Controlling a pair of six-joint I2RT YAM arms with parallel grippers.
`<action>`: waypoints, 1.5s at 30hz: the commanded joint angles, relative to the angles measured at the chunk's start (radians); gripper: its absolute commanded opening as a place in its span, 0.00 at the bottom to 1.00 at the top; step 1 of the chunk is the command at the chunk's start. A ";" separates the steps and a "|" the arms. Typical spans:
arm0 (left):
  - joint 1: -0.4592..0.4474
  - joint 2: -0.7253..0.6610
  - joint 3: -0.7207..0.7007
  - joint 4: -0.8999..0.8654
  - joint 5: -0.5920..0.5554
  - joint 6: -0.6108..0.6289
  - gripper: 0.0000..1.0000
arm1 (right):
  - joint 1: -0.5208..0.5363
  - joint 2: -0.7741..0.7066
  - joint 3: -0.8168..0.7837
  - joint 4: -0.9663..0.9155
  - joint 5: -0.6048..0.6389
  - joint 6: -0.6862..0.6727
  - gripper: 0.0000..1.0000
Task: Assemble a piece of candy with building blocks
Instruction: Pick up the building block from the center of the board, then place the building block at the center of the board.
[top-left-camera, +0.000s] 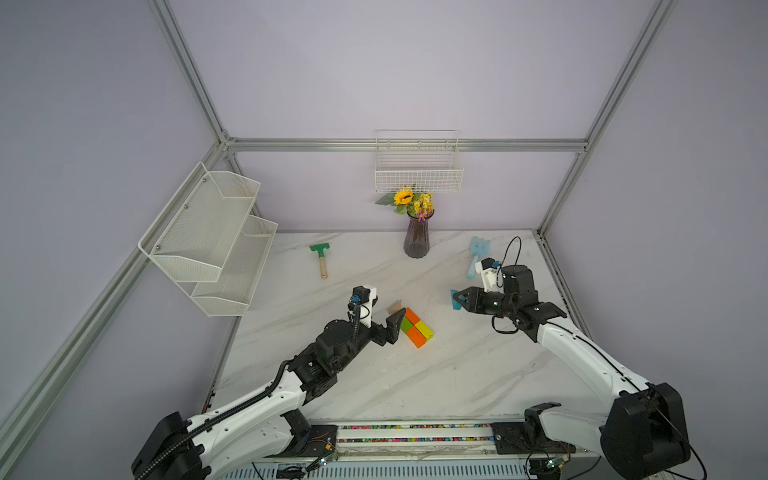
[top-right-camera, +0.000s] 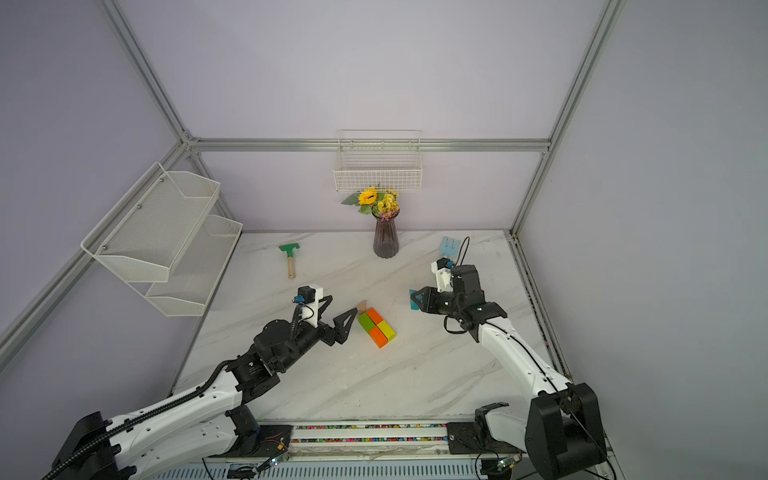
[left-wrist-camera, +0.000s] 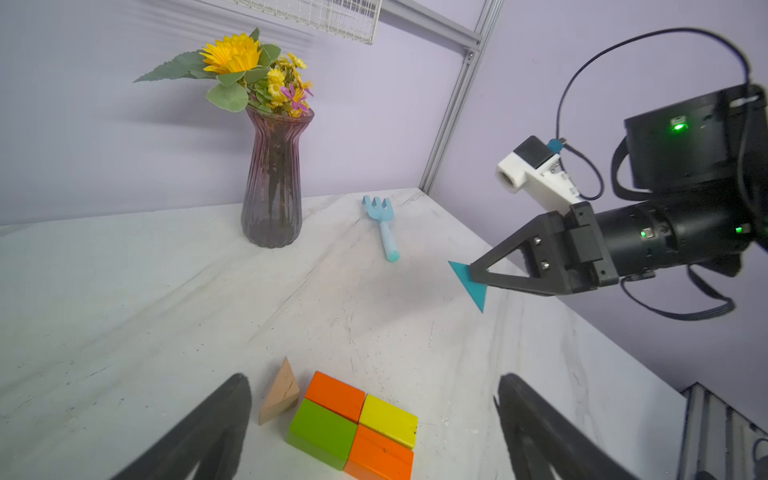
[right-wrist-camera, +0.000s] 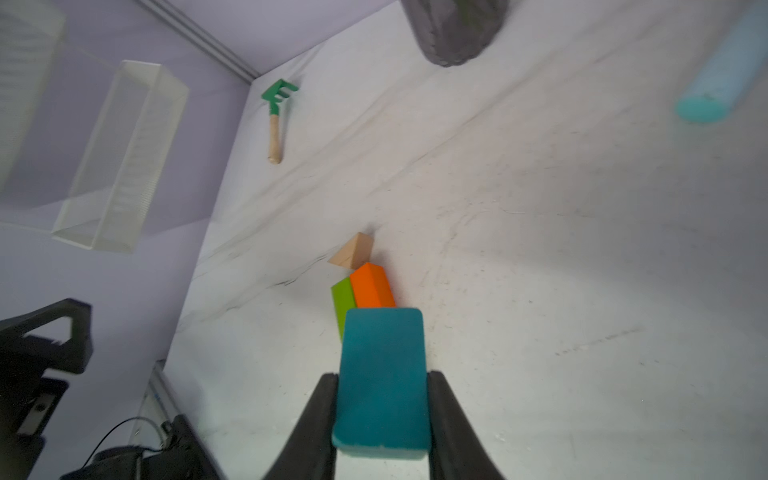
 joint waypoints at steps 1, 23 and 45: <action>0.003 -0.038 -0.016 0.047 0.016 0.104 1.00 | 0.000 0.050 0.003 0.074 -0.374 -0.036 0.12; -0.231 0.199 0.075 0.212 0.015 0.818 1.00 | 0.091 0.124 0.091 -0.019 -0.650 -0.098 0.18; -0.233 0.274 0.098 0.280 0.081 0.574 0.83 | 0.117 0.108 0.044 0.192 -0.643 0.036 0.18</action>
